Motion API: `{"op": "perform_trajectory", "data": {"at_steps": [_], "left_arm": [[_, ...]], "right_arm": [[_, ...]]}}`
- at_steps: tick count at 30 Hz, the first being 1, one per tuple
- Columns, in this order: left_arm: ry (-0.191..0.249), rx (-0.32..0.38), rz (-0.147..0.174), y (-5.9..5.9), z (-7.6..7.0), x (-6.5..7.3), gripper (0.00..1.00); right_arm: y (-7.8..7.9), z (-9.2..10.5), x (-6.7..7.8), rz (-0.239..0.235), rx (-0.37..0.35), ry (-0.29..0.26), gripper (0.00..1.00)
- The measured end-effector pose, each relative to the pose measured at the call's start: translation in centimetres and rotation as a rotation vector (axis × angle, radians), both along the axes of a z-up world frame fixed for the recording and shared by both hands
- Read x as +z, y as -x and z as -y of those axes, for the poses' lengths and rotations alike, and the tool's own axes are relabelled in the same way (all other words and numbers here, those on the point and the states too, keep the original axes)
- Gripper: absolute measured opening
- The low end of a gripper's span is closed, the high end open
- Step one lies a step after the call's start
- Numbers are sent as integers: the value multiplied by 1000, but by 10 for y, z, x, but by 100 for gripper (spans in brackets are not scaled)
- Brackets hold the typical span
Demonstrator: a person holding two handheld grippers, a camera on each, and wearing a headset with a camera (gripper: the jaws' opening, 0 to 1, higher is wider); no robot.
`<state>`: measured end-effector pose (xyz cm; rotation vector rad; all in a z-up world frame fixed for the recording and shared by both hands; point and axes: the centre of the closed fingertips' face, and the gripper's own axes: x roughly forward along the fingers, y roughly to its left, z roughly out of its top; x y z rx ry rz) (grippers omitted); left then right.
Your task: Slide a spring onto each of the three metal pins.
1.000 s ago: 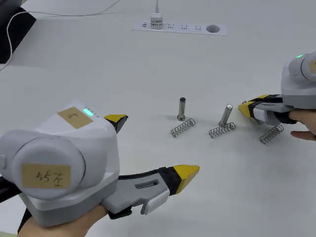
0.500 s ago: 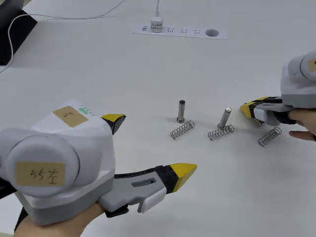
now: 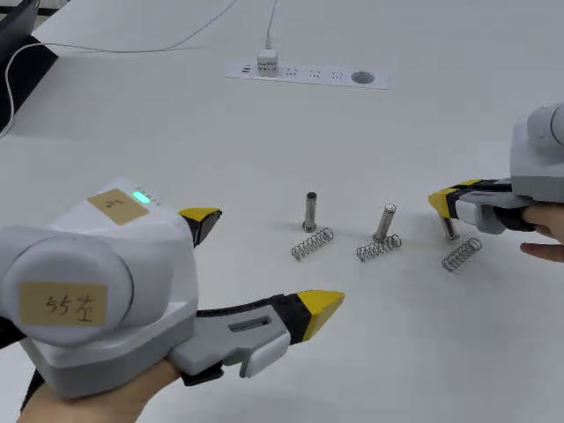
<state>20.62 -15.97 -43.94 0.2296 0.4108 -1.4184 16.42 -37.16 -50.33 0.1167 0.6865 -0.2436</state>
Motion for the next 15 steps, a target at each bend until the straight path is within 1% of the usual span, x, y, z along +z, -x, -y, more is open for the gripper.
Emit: {"op": "perform_trajectory", "data": {"at_steps": [1, 3, 7, 12, 15], "left_arm": [[15, 5, -7, -1, 1, 3, 85], [19, 5, 5, -1, 1, 5, 85], [13, -3, 14, 1, 2, 7, 85], [19, -3, 22, 1, 1, 10, 84], [11, -4, 31, 1, 0, 9, 84]], "right_arm": [[1, -1, 2, 4, 3, 2, 9], [3, -1, 5, 9, 4, 3, 9], [8, -3, 7, 11, 3, 5, 9], [14, -5, 10, 9, 1, 11, 9], [18, -7, 10, 2, 2, 22, 9]]}}
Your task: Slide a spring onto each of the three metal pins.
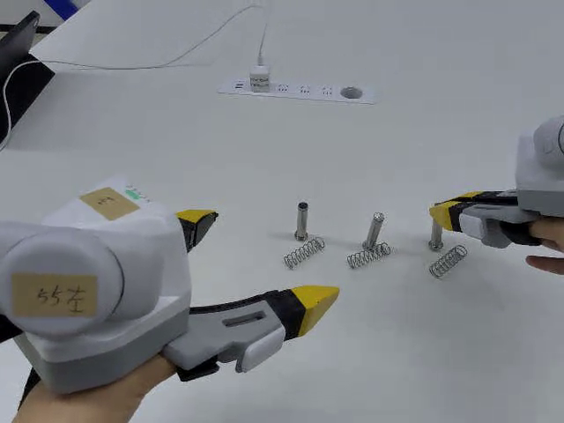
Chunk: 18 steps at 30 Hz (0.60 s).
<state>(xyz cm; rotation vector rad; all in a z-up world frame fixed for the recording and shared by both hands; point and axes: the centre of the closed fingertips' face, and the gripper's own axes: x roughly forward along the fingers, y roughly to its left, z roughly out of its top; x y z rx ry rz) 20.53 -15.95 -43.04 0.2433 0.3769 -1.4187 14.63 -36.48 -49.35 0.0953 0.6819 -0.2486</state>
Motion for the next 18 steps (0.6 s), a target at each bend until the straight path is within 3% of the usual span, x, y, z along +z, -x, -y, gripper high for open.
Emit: {"op": "perform_trajectory", "data": {"at_steps": [8, 18], "left_arm": [[-3, 3, 8, 1, -3, 1, 83], [-4, 5, 22, 1, -5, 4, 82]], "right_arm": [[9, -6, 0, -28, 15, 37, 9], [14, -6, -1, -29, -7, 22, 9]]}}
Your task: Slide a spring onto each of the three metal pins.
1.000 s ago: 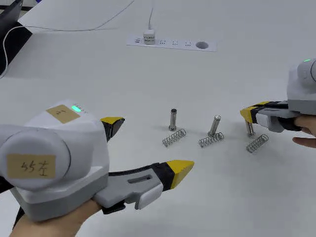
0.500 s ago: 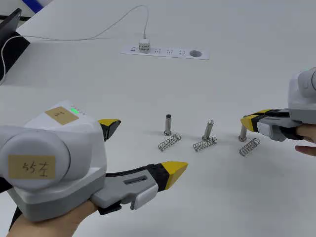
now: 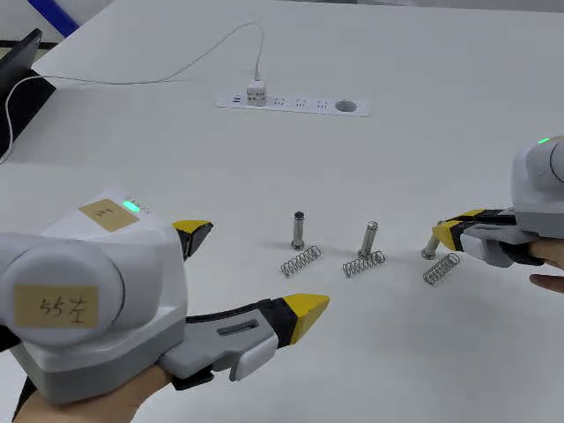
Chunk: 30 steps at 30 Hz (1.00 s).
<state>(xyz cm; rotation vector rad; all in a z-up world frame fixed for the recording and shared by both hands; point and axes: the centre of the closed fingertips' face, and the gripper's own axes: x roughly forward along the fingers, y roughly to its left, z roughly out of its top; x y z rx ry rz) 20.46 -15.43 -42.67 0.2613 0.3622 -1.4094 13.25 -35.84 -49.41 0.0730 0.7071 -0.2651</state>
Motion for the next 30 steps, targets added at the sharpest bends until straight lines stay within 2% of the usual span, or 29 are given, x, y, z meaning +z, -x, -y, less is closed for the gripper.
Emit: {"op": "perform_trajectory", "data": {"at_steps": [7, 9, 11, 14, 16, 18, 19, 20, 21, 23, 25, 26, 30], "left_arm": [[-17, -4, 19, 0, -2, -2, 81], [-24, -5, 23, 0, -3, -3, 81], [-31, -5, 24, 0, -3, -4, 80], [-46, -6, 29, 0, -4, -7, 79], [-71, -13, 51, -2, -5, -12, 78], [-88, -22, 72, -4, -5, -16, 75], [-90, -15, 86, -6, -4, -17, 74], [-96, -26, 120, -8, -3, -18, 74], [-107, -40, 137, -8, -2, -20, 74], [-111, -35, 129, -9, 1, -22, 72], [-114, -54, 120, -9, 4, -25, 71], [-115, -56, 121, -9, 5, -26, 70], [-123, -70, 100, -11, 11, -35, 67]], "right_arm": [[0, 0, 1, 12, -17, -27, 10], [-2, -2, 3, 42, -21, -49, 13], [-1, -3, 5, 51, -32, -73, 20], [1, -3, 10, 71, -28, -55, 22], [0, -7, 15, 100, -18, -70, 25], [1, -10, 18, 109, -5, -67, 27], [0, -11, 21, 113, 18, -49, 29], [0, -13, 24, 117, 43, -18, 31], [1, -14, 24, 112, 53, -11, 32], [2, -16, 27, 109, 57, 0, 35], [4, -17, 29, 93, 80, 47, 39], [5, -19, 30, 97, 84, 51, 40], [7, -25, 33, 129, 82, 15, 44]]}}
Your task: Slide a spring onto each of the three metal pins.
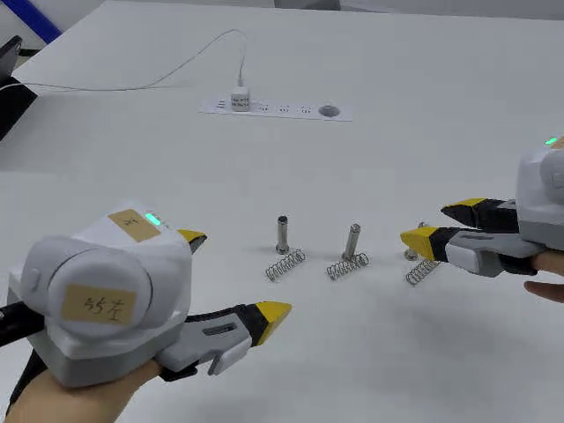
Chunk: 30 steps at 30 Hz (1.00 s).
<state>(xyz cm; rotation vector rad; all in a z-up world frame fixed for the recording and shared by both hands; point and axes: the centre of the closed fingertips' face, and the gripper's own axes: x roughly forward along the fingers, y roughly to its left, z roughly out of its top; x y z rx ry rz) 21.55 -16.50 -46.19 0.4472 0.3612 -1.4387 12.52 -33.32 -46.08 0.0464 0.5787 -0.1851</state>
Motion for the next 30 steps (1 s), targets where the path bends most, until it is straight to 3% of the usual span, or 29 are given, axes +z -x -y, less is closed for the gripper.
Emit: {"op": "perform_trajectory", "data": {"at_steps": [8, 12, 21, 30], "left_arm": [[-30, -11, -41, -9, 11, -19, 57], [-50, -36, -18, -11, 19, -26, 53], [-75, -57, -61, -16, 36, -47, 44], [-100, -88, -68, -16, 48, -64, 31]], "right_arm": [[6, -13, 8, 54, 9, -56, 51], [8, -20, 9, 67, 20, -65, 53], [13, -39, 8, 89, 58, -92, 60], [16, -47, 4, 99, 57, -89, 63]]}}
